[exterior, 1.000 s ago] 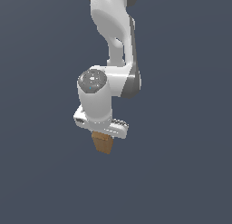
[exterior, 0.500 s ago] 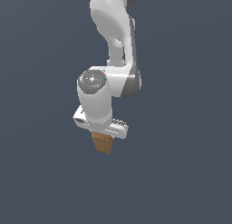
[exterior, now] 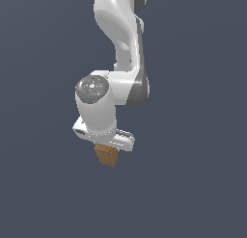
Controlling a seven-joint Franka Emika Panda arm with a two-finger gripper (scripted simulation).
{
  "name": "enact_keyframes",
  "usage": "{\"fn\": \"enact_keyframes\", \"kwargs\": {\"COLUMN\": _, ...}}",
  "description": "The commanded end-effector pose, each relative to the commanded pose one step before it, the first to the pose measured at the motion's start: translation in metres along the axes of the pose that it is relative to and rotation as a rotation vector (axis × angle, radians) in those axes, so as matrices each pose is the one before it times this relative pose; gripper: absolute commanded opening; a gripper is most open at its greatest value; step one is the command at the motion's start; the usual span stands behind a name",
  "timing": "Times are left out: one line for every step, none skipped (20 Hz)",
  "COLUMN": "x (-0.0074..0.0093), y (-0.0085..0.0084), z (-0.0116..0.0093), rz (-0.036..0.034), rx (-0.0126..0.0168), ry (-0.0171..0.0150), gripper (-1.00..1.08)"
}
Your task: Pick up the object and move it to a goal position.
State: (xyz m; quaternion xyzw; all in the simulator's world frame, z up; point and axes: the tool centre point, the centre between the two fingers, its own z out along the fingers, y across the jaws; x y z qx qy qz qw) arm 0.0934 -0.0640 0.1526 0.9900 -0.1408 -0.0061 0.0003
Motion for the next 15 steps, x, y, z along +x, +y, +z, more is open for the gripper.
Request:
{"fn": "enact_keyframes", "kwargs": {"x": 0.01062, "y": 0.00012, "z": -0.01209, "rz": 0.00004, "rx": 0.00218, "ry": 0.01093, "gripper": -1.0}}
{"fn": "enact_keyframes", "kwargs": {"x": 0.00287, "y": 0.00019, "z": -0.00249, "rz": -0.00001, "rx": 0.00012, "ry": 0.00068, "gripper": -1.0}}
{"fn": "enact_keyframes", "kwargs": {"x": 0.00271, "y": 0.00015, "z": -0.0018, "rz": 0.0, "rx": 0.0, "ry": 0.0, "gripper": -1.0}}
{"fn": "enact_keyframes", "kwargs": {"x": 0.00245, "y": 0.00013, "z": -0.00162, "rz": 0.0, "rx": 0.0, "ry": 0.0, "gripper": -1.0}}
{"fn": "enact_keyframes", "kwargs": {"x": 0.0022, "y": 0.00012, "z": -0.00144, "rz": 0.0, "rx": 0.0, "ry": 0.0, "gripper": -1.0}}
{"fn": "enact_keyframes", "kwargs": {"x": 0.00196, "y": 0.0001, "z": -0.00127, "rz": 0.0, "rx": 0.0, "ry": 0.0, "gripper": -1.0}}
{"fn": "enact_keyframes", "kwargs": {"x": 0.00172, "y": 0.00008, "z": -0.0011, "rz": 0.0, "rx": 0.0, "ry": 0.0, "gripper": -1.0}}
{"fn": "enact_keyframes", "kwargs": {"x": 0.00149, "y": 0.00006, "z": -0.00094, "rz": 0.0, "rx": 0.0, "ry": 0.0, "gripper": -1.0}}
{"fn": "enact_keyframes", "kwargs": {"x": 0.00128, "y": 0.00004, "z": -0.00079, "rz": 0.0, "rx": 0.0, "ry": 0.0, "gripper": -1.0}}
{"fn": "enact_keyframes", "kwargs": {"x": 0.00106, "y": 0.00002, "z": -0.00064, "rz": 0.0, "rx": 0.0, "ry": 0.0, "gripper": -1.0}}
{"fn": "enact_keyframes", "kwargs": {"x": 0.00086, "y": 0.00001, "z": -0.0005, "rz": 0.0, "rx": 0.0, "ry": 0.0, "gripper": -1.0}}
{"fn": "enact_keyframes", "kwargs": {"x": 0.00066, "y": 0.0, "z": -0.00036, "rz": 0.0, "rx": 0.0, "ry": 0.0, "gripper": -1.0}}
{"fn": "enact_keyframes", "kwargs": {"x": 0.00046, "y": -0.00001, "z": -0.00025, "rz": 0.0, "rx": 0.0, "ry": 0.0, "gripper": -1.0}}
{"fn": "enact_keyframes", "kwargs": {"x": 0.00027, "y": -0.00001, "z": -0.00014, "rz": 0.0, "rx": 0.0, "ry": 0.0, "gripper": -1.0}}
{"fn": "enact_keyframes", "kwargs": {"x": 0.00009, "y": 0.0, "z": -0.00004, "rz": 0.0, "rx": 0.0, "ry": 0.0, "gripper": -1.0}}
